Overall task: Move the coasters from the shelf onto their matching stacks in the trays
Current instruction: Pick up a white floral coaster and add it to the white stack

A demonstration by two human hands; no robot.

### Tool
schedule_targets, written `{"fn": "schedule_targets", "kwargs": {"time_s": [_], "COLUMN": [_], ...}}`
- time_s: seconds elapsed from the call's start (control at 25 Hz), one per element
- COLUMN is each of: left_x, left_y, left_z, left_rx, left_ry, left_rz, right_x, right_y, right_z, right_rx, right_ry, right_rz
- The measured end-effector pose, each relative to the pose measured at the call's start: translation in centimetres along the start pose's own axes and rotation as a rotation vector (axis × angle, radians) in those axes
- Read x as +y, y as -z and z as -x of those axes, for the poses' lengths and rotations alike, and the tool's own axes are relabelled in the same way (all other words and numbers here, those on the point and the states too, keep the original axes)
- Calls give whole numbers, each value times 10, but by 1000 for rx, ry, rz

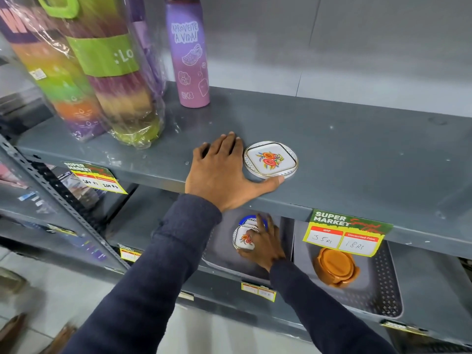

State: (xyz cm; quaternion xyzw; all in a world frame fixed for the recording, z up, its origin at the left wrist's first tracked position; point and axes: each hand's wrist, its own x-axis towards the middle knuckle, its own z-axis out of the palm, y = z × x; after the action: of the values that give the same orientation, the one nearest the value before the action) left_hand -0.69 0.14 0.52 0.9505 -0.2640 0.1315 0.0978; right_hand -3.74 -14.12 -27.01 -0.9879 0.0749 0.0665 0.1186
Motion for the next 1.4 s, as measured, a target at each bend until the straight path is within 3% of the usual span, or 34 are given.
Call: {"fn": "schedule_targets", "kwargs": {"time_s": [0.12, 0.28, 0.64, 0.84, 1.04, 1.12, 1.28, 1.4], "left_x": [0, 0, 0, 1, 3, 4, 1, 2], "left_y": [0, -1, -2, -3, -3, -1, 0, 0], "left_z": [0, 0, 0, 1, 2, 3, 2, 2], "left_rx": [7, 6, 21, 33, 10, -26, -112, -120], "left_ry": [1, 2, 2, 16, 22, 17, 2, 10], "left_rz": [-2, -5, -12, 2, 7, 14, 0, -2], "right_x": [4, 16, 20, -1, -48, -67, -84, -77], "right_y": [2, 2, 5, 34, 115, 164, 243, 267], "right_z": [-5, -12, -5, 48, 135, 158, 155, 118], "right_rx": [-61, -18, 11, 282, 874, 1034, 1108, 895], "right_ry": [-78, -74, -39, 115, 546, 619, 486, 244], "right_rz": [-132, -192, -59, -268, -484, -542, -621, -583]}}
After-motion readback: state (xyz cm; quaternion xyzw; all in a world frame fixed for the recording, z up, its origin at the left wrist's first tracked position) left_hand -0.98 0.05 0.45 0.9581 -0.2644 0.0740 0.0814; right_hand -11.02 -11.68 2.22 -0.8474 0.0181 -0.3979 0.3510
